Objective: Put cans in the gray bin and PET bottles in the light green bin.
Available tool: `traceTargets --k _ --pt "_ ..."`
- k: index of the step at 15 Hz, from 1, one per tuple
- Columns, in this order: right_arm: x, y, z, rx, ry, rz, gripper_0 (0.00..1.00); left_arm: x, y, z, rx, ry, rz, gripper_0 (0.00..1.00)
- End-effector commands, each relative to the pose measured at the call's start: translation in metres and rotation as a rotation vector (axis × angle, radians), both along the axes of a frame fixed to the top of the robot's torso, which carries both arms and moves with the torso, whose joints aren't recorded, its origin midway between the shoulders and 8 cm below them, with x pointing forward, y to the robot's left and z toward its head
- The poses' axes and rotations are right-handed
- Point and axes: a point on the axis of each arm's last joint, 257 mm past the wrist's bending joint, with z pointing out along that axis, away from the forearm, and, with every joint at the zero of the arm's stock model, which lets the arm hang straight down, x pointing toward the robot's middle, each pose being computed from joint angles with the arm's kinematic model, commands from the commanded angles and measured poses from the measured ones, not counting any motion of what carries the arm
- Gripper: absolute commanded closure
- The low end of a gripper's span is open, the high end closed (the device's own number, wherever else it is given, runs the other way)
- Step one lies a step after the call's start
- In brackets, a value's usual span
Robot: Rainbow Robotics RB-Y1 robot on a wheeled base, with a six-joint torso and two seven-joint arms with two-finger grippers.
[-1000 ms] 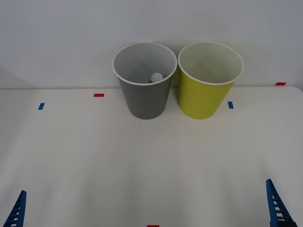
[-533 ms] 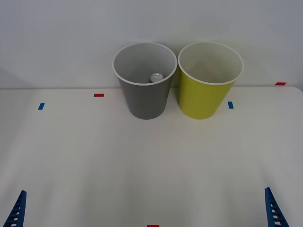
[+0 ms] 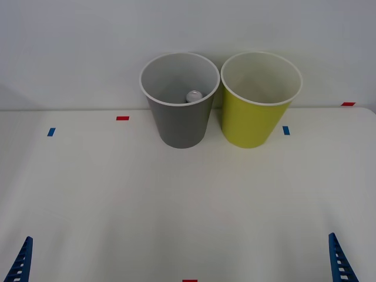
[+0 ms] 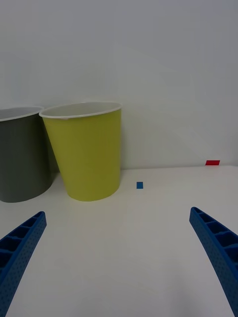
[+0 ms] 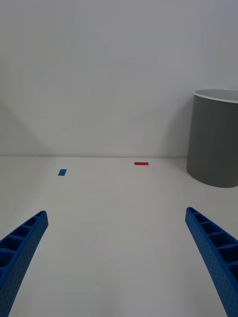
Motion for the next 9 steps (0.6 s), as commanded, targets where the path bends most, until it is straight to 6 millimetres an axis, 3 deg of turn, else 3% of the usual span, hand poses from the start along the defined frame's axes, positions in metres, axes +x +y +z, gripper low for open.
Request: traceTargets --k 1,9 --pt "0.0000 0.0000 -0.0001 0.000 0.000 0.000 0.00 0.0000 0.0000 0.0000 0.000 0.000 0.000 0.05" --pt "0.0000 0.0000 -0.0001 0.000 0.000 0.000 0.00 0.0000 0.0000 0.0000 0.000 0.000 0.000 0.05"
